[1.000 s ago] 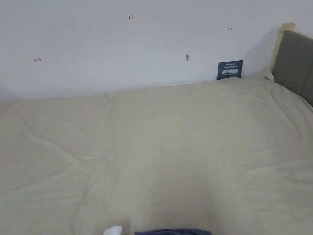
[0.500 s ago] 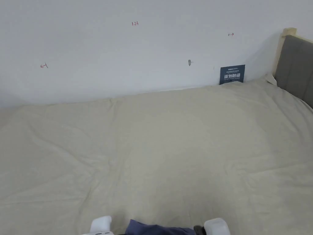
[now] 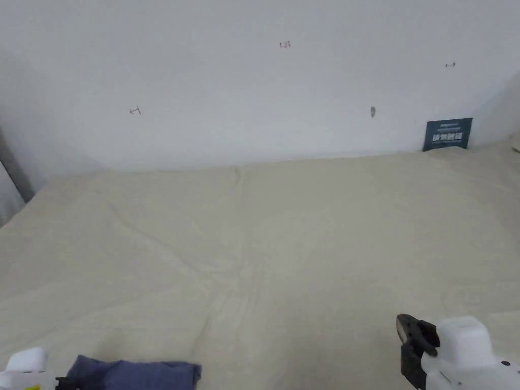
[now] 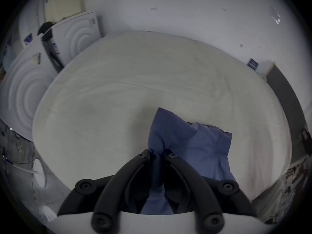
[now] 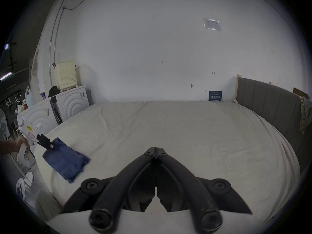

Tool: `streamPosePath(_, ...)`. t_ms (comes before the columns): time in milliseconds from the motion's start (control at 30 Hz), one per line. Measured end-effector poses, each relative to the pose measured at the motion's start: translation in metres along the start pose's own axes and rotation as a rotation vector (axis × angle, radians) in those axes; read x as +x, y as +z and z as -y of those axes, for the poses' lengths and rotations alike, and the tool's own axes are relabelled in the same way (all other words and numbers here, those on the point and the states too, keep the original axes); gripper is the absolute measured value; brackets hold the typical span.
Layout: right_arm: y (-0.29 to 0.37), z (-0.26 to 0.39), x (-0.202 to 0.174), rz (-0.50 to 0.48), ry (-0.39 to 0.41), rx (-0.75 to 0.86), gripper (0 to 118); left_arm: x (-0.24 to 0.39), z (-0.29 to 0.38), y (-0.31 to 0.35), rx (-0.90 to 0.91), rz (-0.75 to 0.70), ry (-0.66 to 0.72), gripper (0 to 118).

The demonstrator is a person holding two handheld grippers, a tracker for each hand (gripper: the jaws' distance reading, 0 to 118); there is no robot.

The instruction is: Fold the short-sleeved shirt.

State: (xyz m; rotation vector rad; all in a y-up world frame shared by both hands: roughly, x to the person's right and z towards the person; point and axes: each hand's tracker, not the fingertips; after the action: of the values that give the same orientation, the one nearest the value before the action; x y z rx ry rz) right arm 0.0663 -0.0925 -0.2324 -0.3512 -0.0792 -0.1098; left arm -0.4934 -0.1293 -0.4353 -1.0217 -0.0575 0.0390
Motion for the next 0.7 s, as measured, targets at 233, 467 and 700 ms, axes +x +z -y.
streamPosePath(233, -0.023, -0.003, -0.026, -0.002, -0.011, -0.005, 0, -0.101, -0.025, -0.005, -0.047, -0.203, 0.060, 14)
streamPosePath(467, -0.041, 0.004, -0.044, -0.017, -0.002, -0.057, 0, -0.129, -0.022, -0.023, -0.095, -0.210, 0.126, 78)
streamPosePath(700, -0.032, -0.010, -0.037, -0.015, -0.035, -0.030, 0, -0.090, -0.029, 0.017, 0.069, -0.265, 0.048, 102)
